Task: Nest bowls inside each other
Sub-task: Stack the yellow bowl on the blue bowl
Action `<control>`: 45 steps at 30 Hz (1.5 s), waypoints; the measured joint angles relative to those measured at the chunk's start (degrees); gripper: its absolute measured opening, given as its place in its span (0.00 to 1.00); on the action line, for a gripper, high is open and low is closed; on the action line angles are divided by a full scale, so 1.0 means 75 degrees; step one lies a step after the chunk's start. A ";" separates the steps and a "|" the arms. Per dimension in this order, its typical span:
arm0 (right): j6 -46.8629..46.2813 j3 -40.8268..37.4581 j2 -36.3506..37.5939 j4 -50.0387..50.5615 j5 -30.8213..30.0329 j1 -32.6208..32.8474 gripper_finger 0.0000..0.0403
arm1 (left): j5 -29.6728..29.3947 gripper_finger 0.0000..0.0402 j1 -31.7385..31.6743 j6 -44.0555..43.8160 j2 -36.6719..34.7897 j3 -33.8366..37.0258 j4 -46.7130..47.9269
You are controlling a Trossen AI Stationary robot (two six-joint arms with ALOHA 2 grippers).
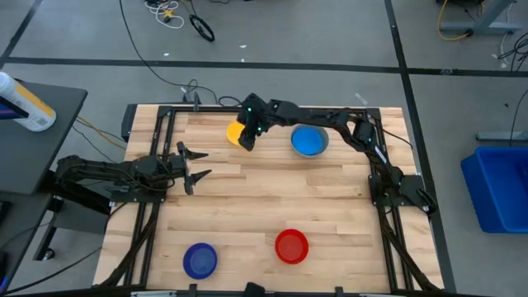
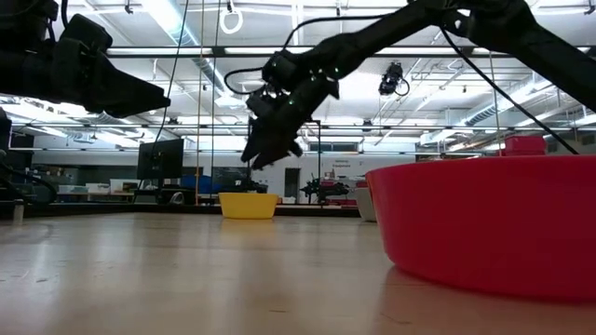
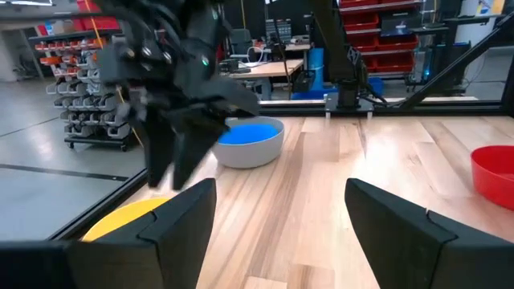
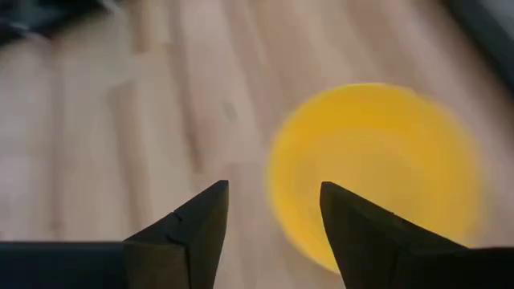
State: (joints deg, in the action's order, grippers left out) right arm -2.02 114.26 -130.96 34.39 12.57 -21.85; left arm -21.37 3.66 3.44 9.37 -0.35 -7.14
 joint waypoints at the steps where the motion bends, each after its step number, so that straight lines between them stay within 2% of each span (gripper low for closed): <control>1: 0.0124 0.0178 0.0000 0.0225 -0.0224 -0.0037 0.52 | 0.0000 0.71 -0.0003 0.0000 0.0000 -0.0002 0.0012; 4: 0.0312 0.0485 0.0010 0.0628 -0.0481 -0.0207 0.52 | -0.0001 0.71 -0.0002 -0.0006 0.0000 -0.0001 0.0014; 11: 0.0211 0.0489 0.0006 0.1467 0.0055 -0.0962 0.50 | -0.0003 0.71 -0.0003 -0.0006 0.0000 -0.0002 0.0009; 16: -0.0078 0.0486 -0.0033 0.1280 0.0950 -0.1257 0.52 | -0.0003 0.71 0.0000 0.0012 0.0000 0.0000 0.0009; 31: -0.0276 0.0487 -0.0644 0.1321 0.1704 -0.1377 0.51 | -0.0006 0.71 0.0000 0.0032 0.0000 0.0001 -0.0020; 37: -0.0273 0.0477 -0.0844 0.1643 0.1553 -0.1389 0.50 | -0.0008 0.71 -0.0003 0.0065 0.0000 0.0000 -0.0030; 45: -0.0515 0.0486 -0.0895 0.1024 0.1330 -0.1369 0.52 | -0.0003 0.71 -0.0001 0.0067 0.0000 0.0001 -0.0008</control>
State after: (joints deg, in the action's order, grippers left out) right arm -5.88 117.91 -137.67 42.07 22.55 -32.12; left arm -21.39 3.65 3.95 9.37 -0.34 -7.20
